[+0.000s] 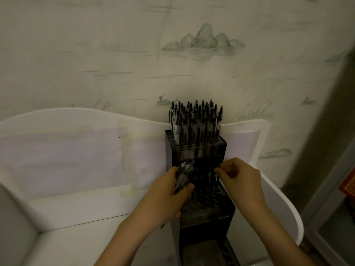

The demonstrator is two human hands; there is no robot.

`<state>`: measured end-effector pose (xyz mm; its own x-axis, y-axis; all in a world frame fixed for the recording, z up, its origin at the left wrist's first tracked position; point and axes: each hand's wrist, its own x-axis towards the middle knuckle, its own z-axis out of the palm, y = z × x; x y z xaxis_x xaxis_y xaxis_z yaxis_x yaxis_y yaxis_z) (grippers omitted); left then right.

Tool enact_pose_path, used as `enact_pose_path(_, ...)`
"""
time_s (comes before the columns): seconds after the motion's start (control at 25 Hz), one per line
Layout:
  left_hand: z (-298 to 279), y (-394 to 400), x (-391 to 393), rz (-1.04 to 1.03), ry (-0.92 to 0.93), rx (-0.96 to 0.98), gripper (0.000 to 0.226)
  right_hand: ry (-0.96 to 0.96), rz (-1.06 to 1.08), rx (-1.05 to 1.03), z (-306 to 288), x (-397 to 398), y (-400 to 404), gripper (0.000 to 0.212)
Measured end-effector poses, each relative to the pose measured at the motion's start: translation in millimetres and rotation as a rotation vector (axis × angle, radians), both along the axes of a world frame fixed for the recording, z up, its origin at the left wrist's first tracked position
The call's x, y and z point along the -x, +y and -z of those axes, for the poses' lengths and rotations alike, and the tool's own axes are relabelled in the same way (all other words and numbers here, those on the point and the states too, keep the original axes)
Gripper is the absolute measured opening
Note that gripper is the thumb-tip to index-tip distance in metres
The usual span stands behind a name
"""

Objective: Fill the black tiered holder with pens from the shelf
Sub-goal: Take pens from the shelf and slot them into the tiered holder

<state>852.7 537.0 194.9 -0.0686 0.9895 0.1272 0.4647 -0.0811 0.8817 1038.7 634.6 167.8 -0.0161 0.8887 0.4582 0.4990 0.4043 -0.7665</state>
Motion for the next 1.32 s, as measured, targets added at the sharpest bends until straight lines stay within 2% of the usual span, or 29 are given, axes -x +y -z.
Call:
enact_pose_path(0.12,2,-2,2,0.007,0.007,0.011,0.009,-0.023,-0.002,0.015,-5,0,-7,0.017)
enact_pose_path(0.2,5,-2,5,0.0,0.015,0.003,0.009,-0.082,0.013,-0.049,-9,2,-18,0.021)
enact_pose_path(0.32,10,-4,9,-0.011,0.018,-0.002,0.008,0.004,-0.084,-0.136,-17,15,-40,0.011)
enact_pose_path(0.4,12,-6,12,-0.006,-0.003,0.014,0.008,0.094,-0.241,-0.057,-23,29,-52,0.013)
enact_pose_path(0.48,14,-8,15,-0.009,-0.015,0.03,0.01,0.151,-0.361,0.07,-26,43,-59,0.025)
enact_pose_path(0.68,20,-13,26,-0.037,-0.012,0.025,0.012,0.323,-0.484,0.269,-24,62,-56,0.025)
enact_pose_path(0.84,25,-14,34,-0.08,0.13,-0.009,0.015,0.359,-0.445,0.292,-22,73,-61,0.014)
enact_pose_path(1.12,31,-12,43,-0.098,0.106,0.021,0.011,0.467,-0.347,0.458,-22,83,-59,0.011)
enact_pose_path(1.24,32,-11,49,-0.099,0.143,0.002,0.009,0.614,-0.301,0.496,-31,78,-52,0.009)
enact_pose_path(1.32,34,-12,54,-0.108,0.142,-0.001,0.006,0.726,-0.274,0.423,-43,67,-44,0.011)
